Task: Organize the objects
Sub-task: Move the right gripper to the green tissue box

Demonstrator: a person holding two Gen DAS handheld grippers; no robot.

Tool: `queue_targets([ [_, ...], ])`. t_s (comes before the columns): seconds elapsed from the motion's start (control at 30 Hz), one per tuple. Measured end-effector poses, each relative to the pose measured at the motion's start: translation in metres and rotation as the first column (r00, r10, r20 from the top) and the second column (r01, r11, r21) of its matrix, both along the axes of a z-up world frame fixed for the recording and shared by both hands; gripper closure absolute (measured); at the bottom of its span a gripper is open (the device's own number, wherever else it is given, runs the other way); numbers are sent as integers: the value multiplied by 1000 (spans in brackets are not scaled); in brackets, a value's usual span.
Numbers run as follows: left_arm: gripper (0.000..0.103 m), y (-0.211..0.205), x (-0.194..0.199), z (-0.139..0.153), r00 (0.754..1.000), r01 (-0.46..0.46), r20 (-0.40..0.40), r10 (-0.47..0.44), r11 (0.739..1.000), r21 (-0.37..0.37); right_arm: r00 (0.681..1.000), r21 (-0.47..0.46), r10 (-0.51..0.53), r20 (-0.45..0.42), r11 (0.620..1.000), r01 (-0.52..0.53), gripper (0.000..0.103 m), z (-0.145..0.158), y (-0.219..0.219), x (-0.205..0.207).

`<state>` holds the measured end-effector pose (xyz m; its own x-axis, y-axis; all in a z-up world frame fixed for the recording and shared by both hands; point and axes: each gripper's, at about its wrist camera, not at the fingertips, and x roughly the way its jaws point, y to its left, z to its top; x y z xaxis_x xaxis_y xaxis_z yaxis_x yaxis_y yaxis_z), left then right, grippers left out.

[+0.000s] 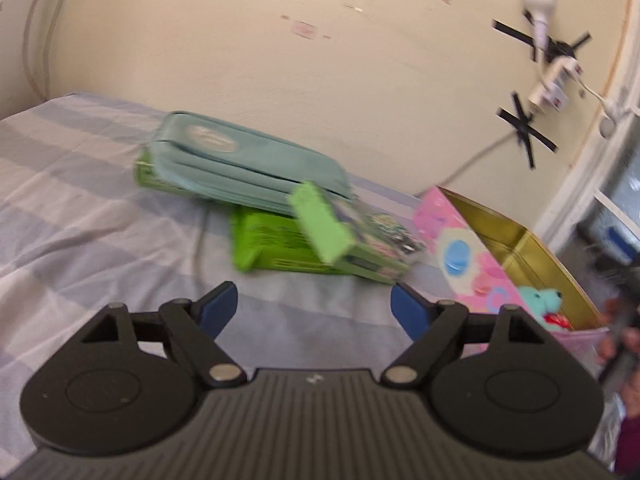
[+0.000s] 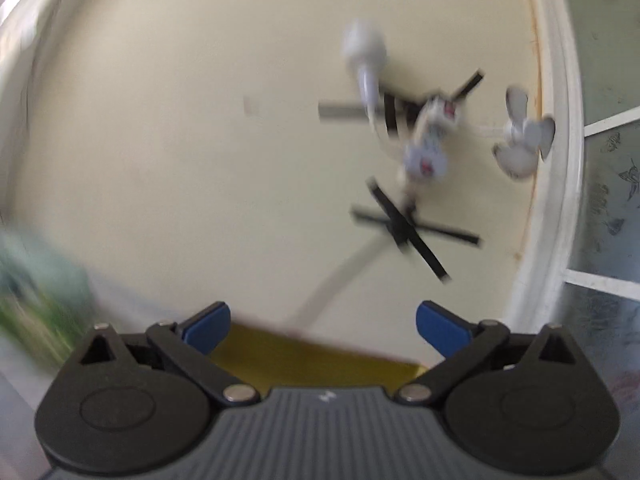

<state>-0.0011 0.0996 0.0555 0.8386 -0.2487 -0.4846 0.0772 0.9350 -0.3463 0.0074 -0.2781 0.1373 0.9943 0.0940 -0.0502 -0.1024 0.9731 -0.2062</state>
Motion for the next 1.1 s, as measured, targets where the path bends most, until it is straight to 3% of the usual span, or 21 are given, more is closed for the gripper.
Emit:
queue_targets([
  [0.1, 18, 15, 0, -4, 998, -57, 2, 57, 998, 31, 980, 77, 199, -26, 977, -197, 0, 19, 48, -15],
  [0.17, 18, 24, -1, -6, 996, -94, 15, 93, 993, 78, 940, 130, 326, -103, 941, -312, 0, 15, 86, -13],
  [0.27, 18, 37, -3, -11, 990, -143, 37, 138, 971, 191, 889, 199, 414, -194, 904, -377, 0, -6, 138, -3],
  [0.4, 18, 61, 0, -23, 988, -156, 39, 151, 957, 243, 869, 303, 414, -272, 894, -331, 1, -30, 170, 18],
  [0.6, 18, 59, 31, -38, 996, -72, -35, 85, 962, 265, 901, 387, 335, -274, 897, -215, 1, -56, 165, 38],
  [0.73, 17, 57, 28, -40, 1000, -6, -27, 13, 966, 259, 921, 411, 270, -282, 901, -139, 1, -67, 157, 38],
  [0.83, 9, 58, 30, -40, 999, 30, -33, -23, 972, 233, 916, 420, 241, -321, 903, -90, 1, -72, 156, 42],
  [1.1, 9, 55, 32, -41, 997, 71, -20, -68, 976, 207, 923, 430, 243, -300, 897, -97, 1, -73, 155, 37],
])
